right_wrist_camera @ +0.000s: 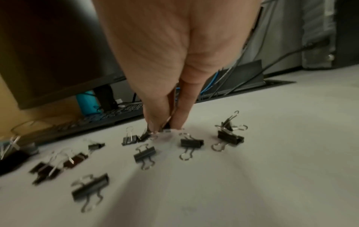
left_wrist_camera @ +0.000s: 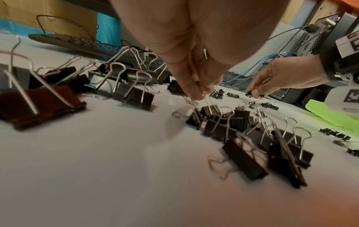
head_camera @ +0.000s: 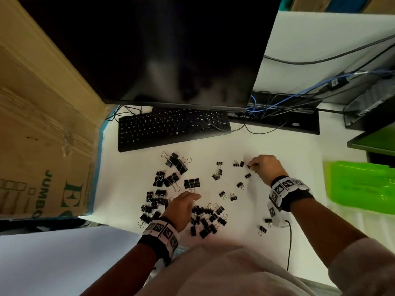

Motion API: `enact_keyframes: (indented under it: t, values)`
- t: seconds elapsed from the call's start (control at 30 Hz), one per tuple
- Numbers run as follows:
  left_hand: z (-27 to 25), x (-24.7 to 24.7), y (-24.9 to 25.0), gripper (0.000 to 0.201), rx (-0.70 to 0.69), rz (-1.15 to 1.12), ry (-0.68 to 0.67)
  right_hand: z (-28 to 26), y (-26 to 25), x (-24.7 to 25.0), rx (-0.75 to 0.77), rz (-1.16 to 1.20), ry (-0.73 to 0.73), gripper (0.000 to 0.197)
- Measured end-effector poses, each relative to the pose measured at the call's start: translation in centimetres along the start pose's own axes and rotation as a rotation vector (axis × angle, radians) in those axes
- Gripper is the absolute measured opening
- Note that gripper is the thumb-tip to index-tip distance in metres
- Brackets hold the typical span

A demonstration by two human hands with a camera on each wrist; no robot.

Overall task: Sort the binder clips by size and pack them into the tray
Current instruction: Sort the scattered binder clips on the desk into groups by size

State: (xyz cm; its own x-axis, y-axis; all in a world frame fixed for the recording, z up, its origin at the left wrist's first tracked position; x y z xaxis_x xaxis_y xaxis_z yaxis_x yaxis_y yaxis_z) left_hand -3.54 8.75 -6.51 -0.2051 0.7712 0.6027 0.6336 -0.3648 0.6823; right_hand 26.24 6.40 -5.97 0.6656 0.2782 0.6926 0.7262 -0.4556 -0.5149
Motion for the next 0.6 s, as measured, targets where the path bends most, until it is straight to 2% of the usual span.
enact_keyframes:
  t: [0.07, 0.17, 0.27, 0.37, 0.5, 0.6]
  values:
    - [-0.4, -0.2, -0.1, 0.033, 0.006, 0.01, -0.007, 0.1, -0.2, -1.0, -0.033, -0.121, -0.093, 0.037]
    - [-1.1, -0.6, -0.4, 0.033, 0.029, 0.028, -0.008, 0.2, -1.8, -1.7, -0.007, -0.262, -0.149, 0.057]
    - [-1.7, -1.4, -1.0, 0.036, 0.078, 0.043, -0.062, 0.4, -3.4, -2.2, 0.031, -0.351, -0.157, 0.065]
    - [-2.3, -1.8, -1.1, 0.039, 0.114, 0.04, -0.107, 1.0, -3.4, -2.3, 0.029, -0.307, -0.145, 0.048]
    - [-3.0, -1.9, -1.0, 0.043, 0.091, -0.029, -0.091, 0.3, -2.8, -1.0, 0.013, -0.028, 0.04, 0.019]
    - [-3.3, -2.1, -1.5, 0.048, 0.125, -0.089, -0.091, -0.8, -3.1, -1.7, 0.045, 0.14, -0.006, 0.016]
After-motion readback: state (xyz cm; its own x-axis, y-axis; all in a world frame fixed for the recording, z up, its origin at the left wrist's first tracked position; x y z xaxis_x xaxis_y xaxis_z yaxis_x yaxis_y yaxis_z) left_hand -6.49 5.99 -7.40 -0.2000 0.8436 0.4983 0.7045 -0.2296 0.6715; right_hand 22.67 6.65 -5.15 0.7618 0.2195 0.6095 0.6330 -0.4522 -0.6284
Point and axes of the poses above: each hand's wrist, its own z-axis towards the middle knuckle, its own x-axis out of the back of the hand, y = z × x, the point moved 7 cm from there along z, towards the middle knuckle, and after that the axes turned 15 degrees about -y, right-handed, at the moved point
